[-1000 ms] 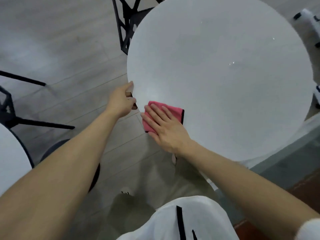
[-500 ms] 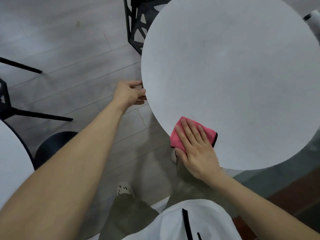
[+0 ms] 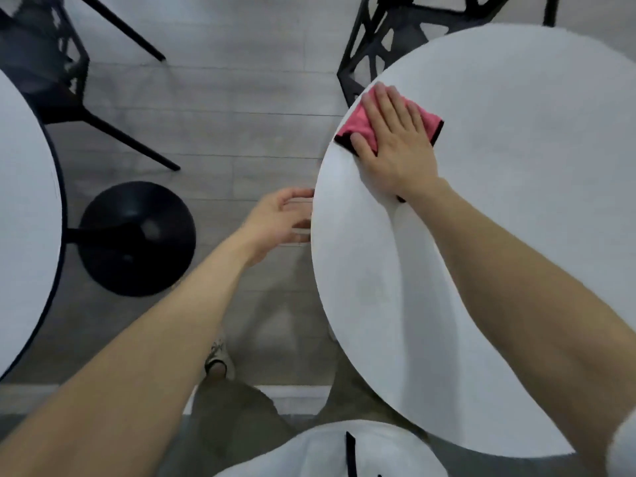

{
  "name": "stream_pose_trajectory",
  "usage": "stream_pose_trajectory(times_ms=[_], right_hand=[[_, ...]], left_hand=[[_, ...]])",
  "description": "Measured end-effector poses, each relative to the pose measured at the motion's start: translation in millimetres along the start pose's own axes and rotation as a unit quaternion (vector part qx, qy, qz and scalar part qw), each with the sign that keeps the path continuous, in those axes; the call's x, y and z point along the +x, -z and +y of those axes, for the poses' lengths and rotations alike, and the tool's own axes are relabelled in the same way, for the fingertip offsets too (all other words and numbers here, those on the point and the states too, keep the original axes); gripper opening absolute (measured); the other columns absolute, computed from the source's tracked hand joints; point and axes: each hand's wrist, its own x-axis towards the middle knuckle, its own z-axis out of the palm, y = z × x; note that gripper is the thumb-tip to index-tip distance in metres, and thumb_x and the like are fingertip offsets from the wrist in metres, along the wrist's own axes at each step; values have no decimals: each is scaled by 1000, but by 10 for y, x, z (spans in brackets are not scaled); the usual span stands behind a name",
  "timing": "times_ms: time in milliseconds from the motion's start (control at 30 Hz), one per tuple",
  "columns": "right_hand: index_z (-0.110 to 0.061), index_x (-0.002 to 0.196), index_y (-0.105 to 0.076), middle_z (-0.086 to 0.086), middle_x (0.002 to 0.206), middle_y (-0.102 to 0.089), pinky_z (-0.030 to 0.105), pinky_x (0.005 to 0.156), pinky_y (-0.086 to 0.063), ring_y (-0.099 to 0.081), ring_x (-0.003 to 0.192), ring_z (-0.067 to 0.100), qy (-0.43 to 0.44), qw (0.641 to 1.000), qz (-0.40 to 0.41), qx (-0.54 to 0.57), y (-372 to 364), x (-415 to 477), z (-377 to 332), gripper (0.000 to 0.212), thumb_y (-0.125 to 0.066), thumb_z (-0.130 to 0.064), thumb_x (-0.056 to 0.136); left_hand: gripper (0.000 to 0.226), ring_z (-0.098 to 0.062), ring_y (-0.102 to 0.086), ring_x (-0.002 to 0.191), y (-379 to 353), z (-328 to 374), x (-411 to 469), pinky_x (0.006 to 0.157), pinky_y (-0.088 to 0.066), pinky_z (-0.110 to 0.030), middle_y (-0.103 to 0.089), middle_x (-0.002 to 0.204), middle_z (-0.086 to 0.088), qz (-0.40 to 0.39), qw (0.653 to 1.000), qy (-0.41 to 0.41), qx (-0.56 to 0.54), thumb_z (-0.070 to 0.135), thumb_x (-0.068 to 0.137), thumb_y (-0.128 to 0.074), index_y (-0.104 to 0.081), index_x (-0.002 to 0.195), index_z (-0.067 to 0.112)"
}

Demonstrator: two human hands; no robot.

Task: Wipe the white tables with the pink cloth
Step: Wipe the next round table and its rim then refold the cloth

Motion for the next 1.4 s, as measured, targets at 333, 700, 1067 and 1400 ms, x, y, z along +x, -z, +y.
stream_pose_trajectory(times_ms=[333,700,1067,1400], right_hand=[[-31,170,-30,7,180,-15,52,136,-9,-8,168,23,360,930,-49,-49,-163,-641,-201,62,-39,-52,113],[-25,167,-39,10,179,-18,56,134,-9,-11,168,28,238,970,-43,-26,-128,-261,-368,65,-39,-56,110],[-27,171,-27,7,181,-10,51,135,-3,-4,168,24,42,999,20,-11,103,448,79,63,-31,-50,113],[-30,172,-22,0,182,-10,49,136,-4,-2,168,17,47,999,8,0,318,723,816,63,-29,-49,112]], left_hand=[[50,-10,-75,92,-332,-371,-134,95,-60,-37,-84,103,-2,121,990,-57,39,0,105,-65,-60,146,27],[50,-13,-74,120,-373,-266,-146,109,-59,-46,-80,125,-2,172,982,-35,68,-2,102,-66,-73,143,26],[59,-16,-79,108,-327,-228,-186,103,-63,-42,-82,119,-7,131,991,-2,24,-5,102,-69,-65,151,28],[58,-5,-79,96,-254,80,-192,89,-65,-27,-83,106,7,147,972,6,184,-5,93,-79,-74,141,26]])
